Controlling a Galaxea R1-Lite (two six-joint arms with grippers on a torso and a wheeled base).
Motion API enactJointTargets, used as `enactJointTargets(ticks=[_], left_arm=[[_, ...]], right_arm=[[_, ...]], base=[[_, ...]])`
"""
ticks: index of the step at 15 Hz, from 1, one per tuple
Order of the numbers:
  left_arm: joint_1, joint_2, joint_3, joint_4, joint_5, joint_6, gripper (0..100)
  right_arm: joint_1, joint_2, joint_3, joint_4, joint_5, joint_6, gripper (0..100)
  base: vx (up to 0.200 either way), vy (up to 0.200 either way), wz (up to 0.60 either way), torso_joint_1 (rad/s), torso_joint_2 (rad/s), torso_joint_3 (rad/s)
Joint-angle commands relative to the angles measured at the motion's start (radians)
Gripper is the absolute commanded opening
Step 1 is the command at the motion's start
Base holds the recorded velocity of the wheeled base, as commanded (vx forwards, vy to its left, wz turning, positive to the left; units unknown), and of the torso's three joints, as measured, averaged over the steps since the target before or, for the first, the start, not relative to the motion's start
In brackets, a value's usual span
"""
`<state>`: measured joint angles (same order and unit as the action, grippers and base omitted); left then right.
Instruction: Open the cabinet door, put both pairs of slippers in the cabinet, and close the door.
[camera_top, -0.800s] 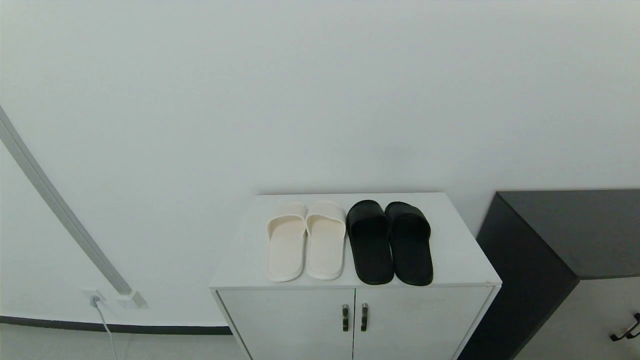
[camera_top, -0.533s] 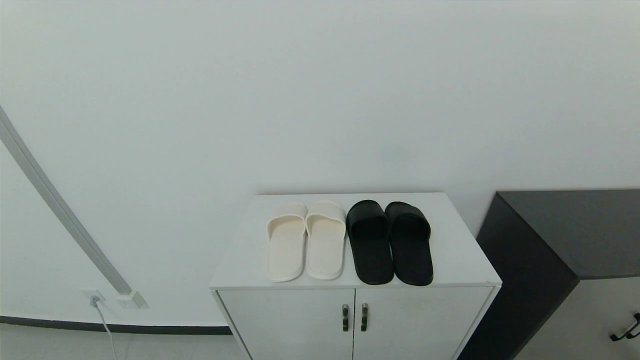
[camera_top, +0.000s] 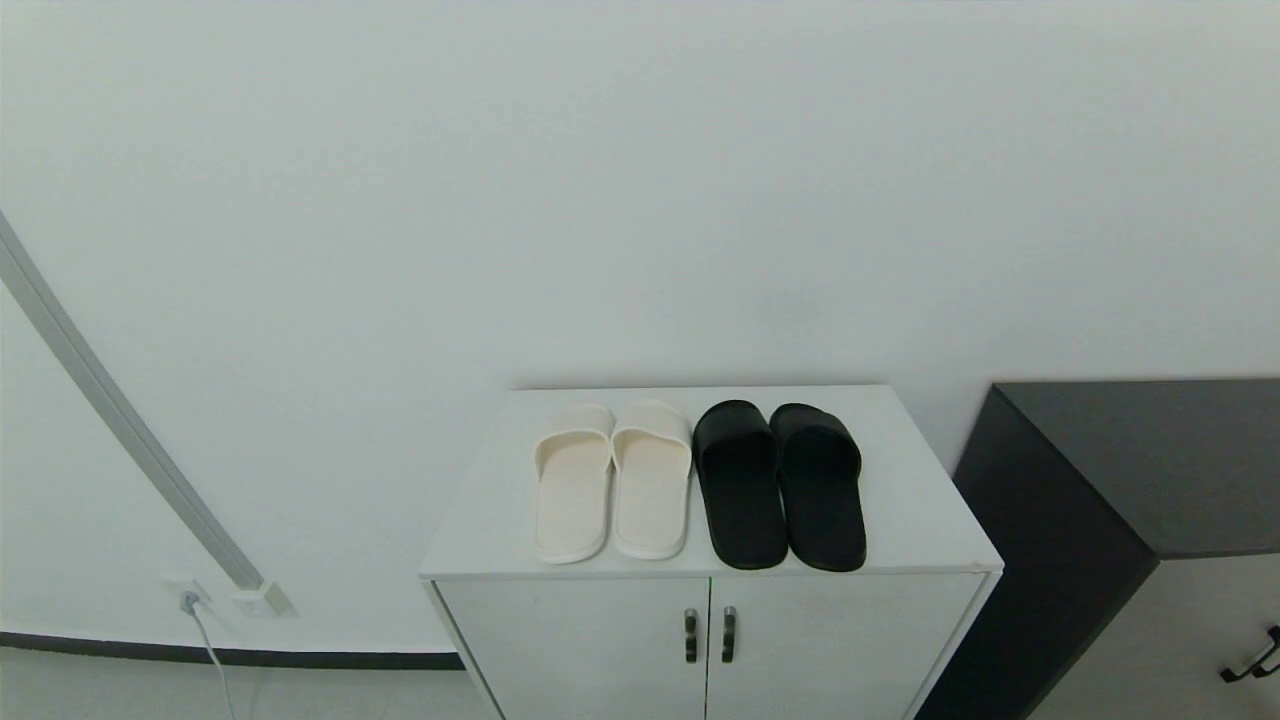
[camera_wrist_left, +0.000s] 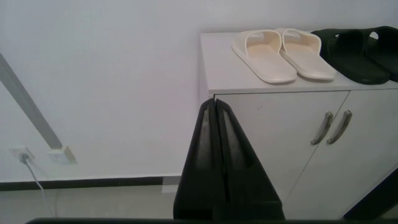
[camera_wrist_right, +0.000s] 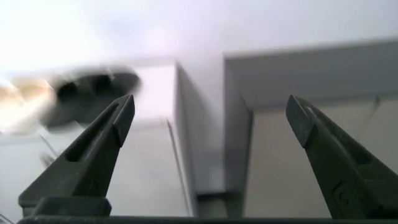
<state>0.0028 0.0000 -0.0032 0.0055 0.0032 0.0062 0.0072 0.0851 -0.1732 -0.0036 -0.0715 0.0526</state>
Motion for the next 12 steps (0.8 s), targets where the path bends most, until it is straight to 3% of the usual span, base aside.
enactJointTargets(ticks=[1, 3, 5, 10, 12], left_arm=[[0.0, 0.0, 0.0, -0.001, 0.001, -0.003, 0], [0.0, 0.0, 0.0, -0.001, 0.001, -0.005, 0], [0.0, 0.0, 0.0, -0.001, 0.001, -0.005, 0], [0.0, 0.002, 0.0, -0.001, 0.001, -0.005, 0], [0.0, 0.0, 0.0, 0.001, 0.001, -0.005, 0]], right_arm=[[0.034, 0.456, -0.272, 0.057, 0.007, 0.003, 100], [0.077, 0.653, -0.2, -0.068, 0.059, 0.01, 100], [0.197, 0.831, -0.167, -0.271, 0.052, 0.052, 100], [0.583, 1.156, -0.272, -0.467, -0.202, 0.184, 100], [0.668, 1.262, -0.33, -0.48, -0.245, 0.216, 100]], base=[[0.0, 0.0, 0.0, 0.0, 0.0, 0.0], [0.0, 0.0, 0.0, 0.0, 0.0, 0.0], [0.0, 0.0, 0.0, 0.0, 0.0, 0.0], [0.0, 0.0, 0.0, 0.0, 0.0, 0.0], [0.0, 0.0, 0.0, 0.0, 0.0, 0.0]])
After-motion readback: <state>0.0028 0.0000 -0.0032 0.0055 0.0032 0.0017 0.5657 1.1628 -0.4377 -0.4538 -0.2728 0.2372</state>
